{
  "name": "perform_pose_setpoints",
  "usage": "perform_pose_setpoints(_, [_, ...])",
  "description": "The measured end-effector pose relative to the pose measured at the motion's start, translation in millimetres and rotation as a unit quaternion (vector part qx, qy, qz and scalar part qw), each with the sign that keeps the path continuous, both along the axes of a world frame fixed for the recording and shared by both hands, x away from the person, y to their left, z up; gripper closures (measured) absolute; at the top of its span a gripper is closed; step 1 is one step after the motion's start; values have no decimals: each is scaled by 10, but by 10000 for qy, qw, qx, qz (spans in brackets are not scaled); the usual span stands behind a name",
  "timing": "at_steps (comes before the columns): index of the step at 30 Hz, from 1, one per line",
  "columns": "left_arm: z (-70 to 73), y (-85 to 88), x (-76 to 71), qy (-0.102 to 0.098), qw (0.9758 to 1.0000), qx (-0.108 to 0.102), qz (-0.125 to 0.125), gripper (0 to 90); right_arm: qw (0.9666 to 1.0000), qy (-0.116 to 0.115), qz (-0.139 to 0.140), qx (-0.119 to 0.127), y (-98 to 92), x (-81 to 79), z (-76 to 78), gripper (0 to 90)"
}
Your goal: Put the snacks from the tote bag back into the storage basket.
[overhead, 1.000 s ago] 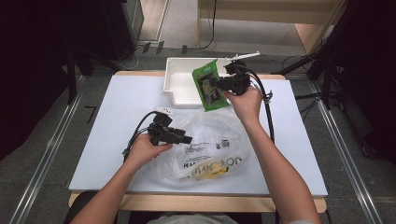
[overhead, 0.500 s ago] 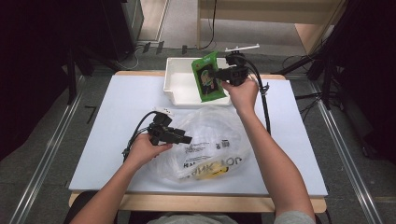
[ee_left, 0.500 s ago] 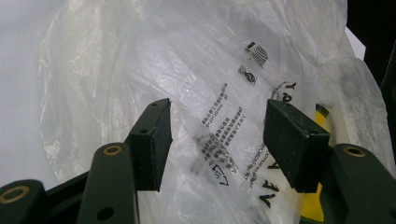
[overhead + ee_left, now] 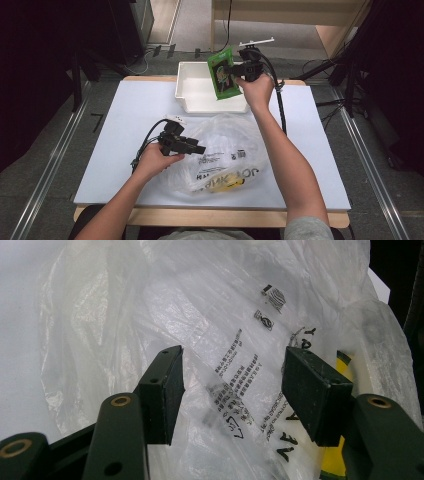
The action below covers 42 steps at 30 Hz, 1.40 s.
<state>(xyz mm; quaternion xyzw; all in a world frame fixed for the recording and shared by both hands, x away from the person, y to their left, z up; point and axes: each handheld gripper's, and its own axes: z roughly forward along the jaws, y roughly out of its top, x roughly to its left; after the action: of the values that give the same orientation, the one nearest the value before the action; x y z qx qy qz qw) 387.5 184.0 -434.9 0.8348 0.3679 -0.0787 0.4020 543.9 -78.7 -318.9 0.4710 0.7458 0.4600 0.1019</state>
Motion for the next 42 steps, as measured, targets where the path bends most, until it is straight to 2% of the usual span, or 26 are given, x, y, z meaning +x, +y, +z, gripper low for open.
perform_pose_setpoints(3, [-5, 5, 5, 8, 10000, -27, -7, 430, 10000, -20, -72, -12, 30, 73, -23, 736])
perform_pose_setpoints(14, [-6, 13, 2, 26, 10000, -25, -31, 431, 9995, 128, -256, -135, 104, 368, -116, 735])
perform_pose_setpoints(17, [-10, 14, 4, 26, 10000, -9, -30, 431, 9994, 161, -289, -138, 120, 441, -149, 735])
perform_pose_setpoints(20, [-16, 14, 10, 29, 10000, -37, -21, 431, 9991, 80, -403, -47, 115, 504, -199, 735])
perform_pose_setpoints(22, [-15, 16, 15, 37, 10000, -20, -28, 431, 9988, 184, -434, -90, 118, 560, -218, 735])
perform_pose_setpoints(26, [-15, 12, 17, 40, 10000, 1, -72, 431, 9986, 213, -462, -158, 152, 634, -230, 735])
perform_pose_setpoints(28, [-20, 4, 18, 38, 9999, 1, -96, 432, 9985, 164, -507, -145, 173, 666, -230, 735])
perform_pose_setpoints(33, [-37, -22, 18, 73, 9998, 47, -151, 431, 9985, 206, -477, -170, 244, 752, -184, 735])
perform_pose_setpoints(34, [-35, -24, 17, 70, 9999, 26, -154, 431, 9985, 103, -512, -131, 252, 765, -190, 735])
perform_pose_setpoints(35, [-27, -25, 17, 81, 9998, -9, -170, 431, 9985, 93, -527, -101, 252, 781, -197, 735])
perform_pose_setpoints(37, [-23, -37, 13, 83, 9998, -71, -191, 431, 9980, 268, -542, -203, 261, 850, -232, 734])
perform_pose_setpoints(42, [-27, -70, 3, 98, 9996, 3, -256, 431, 9971, 277, -585, -392, 326, 941, -334, 734])
